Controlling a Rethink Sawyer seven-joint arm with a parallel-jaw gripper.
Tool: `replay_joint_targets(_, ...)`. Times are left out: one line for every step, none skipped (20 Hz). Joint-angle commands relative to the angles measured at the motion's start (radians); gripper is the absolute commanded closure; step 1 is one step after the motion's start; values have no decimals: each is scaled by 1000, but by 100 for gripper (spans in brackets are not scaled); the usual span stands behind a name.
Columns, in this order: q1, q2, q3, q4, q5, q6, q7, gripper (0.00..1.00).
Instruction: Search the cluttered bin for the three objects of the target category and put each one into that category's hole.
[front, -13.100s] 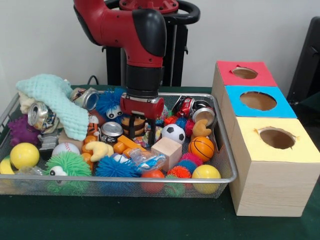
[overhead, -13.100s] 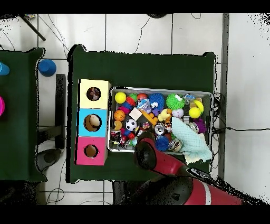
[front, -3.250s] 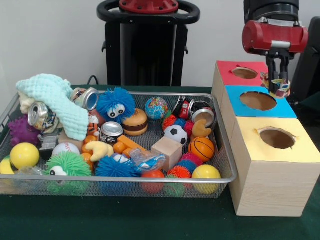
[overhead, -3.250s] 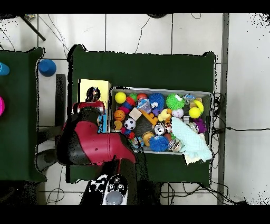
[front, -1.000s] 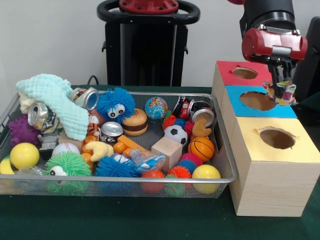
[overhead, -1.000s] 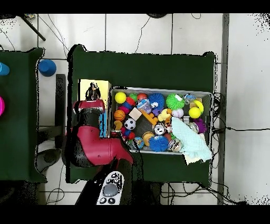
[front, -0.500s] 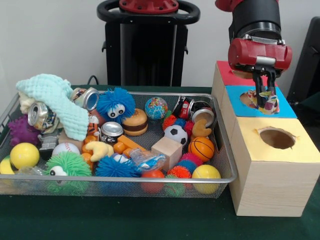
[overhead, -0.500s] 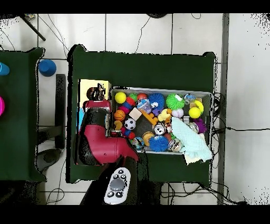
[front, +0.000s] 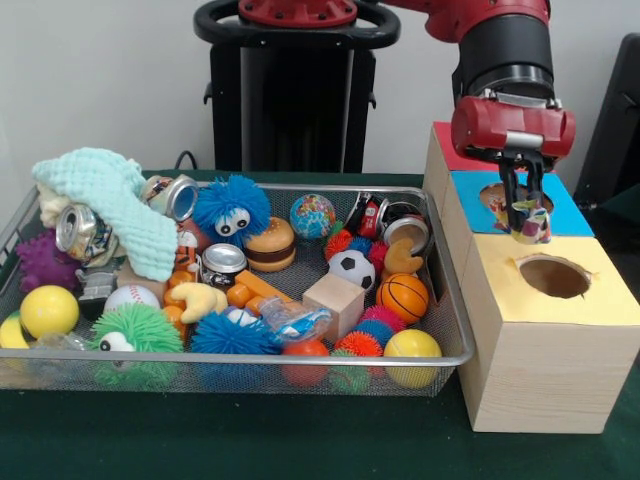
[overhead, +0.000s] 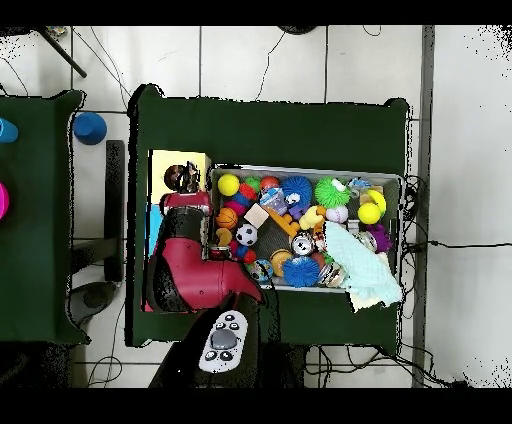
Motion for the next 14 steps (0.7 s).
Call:
replay_joint_targets(-22,70,99,48,33,-50,280,100)
replay_joint_targets(-22,74,102,48,39,-43,281,100)
replay_joint_targets(-21,80,104,45,41,-42,280,100)
replay_joint_targets(-23,83,108,43,40,-38,282,100)
replay_joint_targets(-26,85,114,40,36,-35,284,100)
replay_joint_targets(-26,87,117,40,37,-33,285,100)
replay_joint_targets(-28,89,121,38,33,-30,286,100)
replay_joint_targets(-27,92,125,33,31,-27,284,100)
replay_joint_targets(-28,94,129,32,30,-25,285,100)
replay_joint_targets(-33,91,136,30,24,-15,286,100)
replay_joint_targets(-29,92,135,29,27,-17,284,100)
replay_joint_targets(-31,94,143,26,24,-12,283,100)
replay_joint_targets(-29,95,146,22,21,-14,280,100)
replay_joint_targets(-27,92,146,21,25,-12,278,100)
